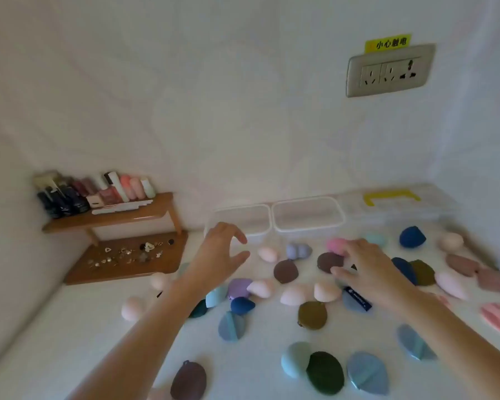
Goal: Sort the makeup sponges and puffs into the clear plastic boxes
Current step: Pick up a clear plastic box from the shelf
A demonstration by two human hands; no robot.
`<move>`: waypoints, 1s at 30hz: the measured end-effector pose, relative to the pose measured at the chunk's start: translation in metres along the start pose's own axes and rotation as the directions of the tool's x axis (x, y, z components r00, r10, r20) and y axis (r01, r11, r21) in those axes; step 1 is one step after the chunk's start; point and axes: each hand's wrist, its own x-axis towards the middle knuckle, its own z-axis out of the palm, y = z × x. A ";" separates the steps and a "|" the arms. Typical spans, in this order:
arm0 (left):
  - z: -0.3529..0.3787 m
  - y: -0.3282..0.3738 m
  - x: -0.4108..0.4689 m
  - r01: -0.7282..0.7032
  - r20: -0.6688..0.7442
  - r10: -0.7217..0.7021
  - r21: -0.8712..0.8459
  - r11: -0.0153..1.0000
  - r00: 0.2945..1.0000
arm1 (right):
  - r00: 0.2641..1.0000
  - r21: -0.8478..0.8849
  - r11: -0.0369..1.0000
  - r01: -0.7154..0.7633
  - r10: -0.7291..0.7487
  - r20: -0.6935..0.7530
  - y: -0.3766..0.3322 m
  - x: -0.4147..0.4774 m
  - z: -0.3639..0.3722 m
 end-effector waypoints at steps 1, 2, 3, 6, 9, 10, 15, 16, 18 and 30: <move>0.005 -0.002 0.006 -0.045 -0.017 0.045 0.043 0.998 0.999 | 1.000 0.000 1.000 0.009 -0.009 0.007 0.000 -0.001 0.011; 0.010 -0.006 0.011 -0.067 -0.036 0.071 0.091 0.994 0.997 | 1.000 -0.008 1.000 0.009 -0.009 0.012 0.000 -0.003 0.020; 0.016 -0.012 0.019 -0.089 -0.055 0.097 0.128 0.988 0.994 | 0.999 -0.017 1.000 0.022 -0.022 0.023 0.000 -0.005 0.031; 0.032 -0.027 0.030 -0.086 -0.059 0.100 0.205 0.975 0.993 | 0.999 0.025 0.999 0.020 -0.021 0.032 0.001 -0.012 0.051; 0.043 -0.040 0.033 -0.046 -0.052 0.061 0.251 0.967 0.997 | 0.999 0.043 0.999 0.026 -0.024 -0.030 0.006 -0.014 0.059; 0.046 -0.043 0.034 -0.033 -0.059 0.050 0.252 0.967 0.997 | 0.999 0.034 0.999 0.035 -0.034 -0.034 0.007 -0.014 0.061; 0.058 -0.046 0.041 0.004 -0.104 0.028 0.295 0.956 0.994 | 0.998 0.065 0.997 0.050 -0.047 -0.037 0.005 -0.015 0.063; 0.059 -0.046 0.043 0.012 -0.110 0.023 0.304 0.953 0.994 | 0.998 0.075 0.996 0.054 -0.051 -0.043 0.006 -0.017 0.063; 0.056 -0.042 0.044 0.027 -0.117 0.009 0.301 0.953 0.993 | 0.997 0.083 0.995 0.063 -0.059 -0.056 0.007 -0.019 0.065; -0.015 0.033 -0.005 -0.135 -0.161 0.202 0.350 0.927 0.966 | 0.979 0.210 0.969 0.126 -0.088 -0.184 0.006 -0.021 0.054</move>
